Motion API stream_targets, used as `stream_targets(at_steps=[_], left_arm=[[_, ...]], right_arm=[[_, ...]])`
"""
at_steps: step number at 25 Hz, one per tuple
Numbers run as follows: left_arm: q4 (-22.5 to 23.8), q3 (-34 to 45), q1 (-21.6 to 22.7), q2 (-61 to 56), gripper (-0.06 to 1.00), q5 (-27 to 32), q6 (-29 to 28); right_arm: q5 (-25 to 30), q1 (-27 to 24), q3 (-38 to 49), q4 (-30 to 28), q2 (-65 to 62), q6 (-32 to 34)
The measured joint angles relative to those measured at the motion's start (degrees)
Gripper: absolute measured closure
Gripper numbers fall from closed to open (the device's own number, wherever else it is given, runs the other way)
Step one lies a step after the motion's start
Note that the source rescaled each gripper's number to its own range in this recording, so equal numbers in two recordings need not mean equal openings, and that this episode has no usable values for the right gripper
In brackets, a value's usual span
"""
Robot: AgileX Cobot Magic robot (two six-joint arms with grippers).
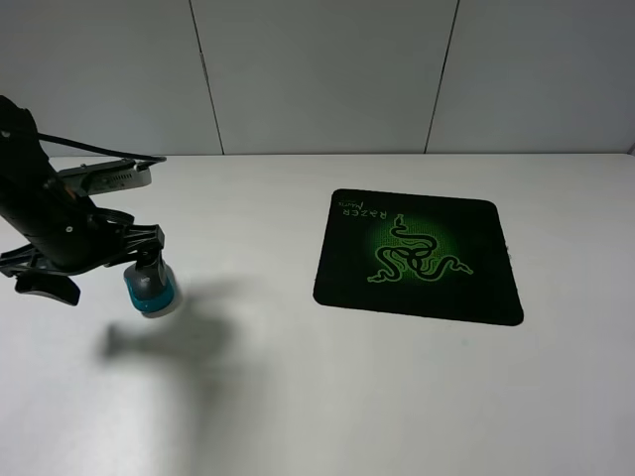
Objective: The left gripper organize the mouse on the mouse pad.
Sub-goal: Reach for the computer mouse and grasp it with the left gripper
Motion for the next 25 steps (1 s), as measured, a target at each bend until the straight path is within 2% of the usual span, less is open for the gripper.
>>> stream_targets(at_steps=[16, 25], left_arm=[[0.0, -8.4, -0.8, 13.8, -0.06, -3.9, -2.3], [0.0, -9.1, -0.9, 15.6, -0.06, -4.3, -2.4]], right_arm=[[0.0, 0.0, 0.0, 0.0, 0.0, 0.0], [0.0, 0.0, 0.0, 0.1, 0.0, 0.0]])
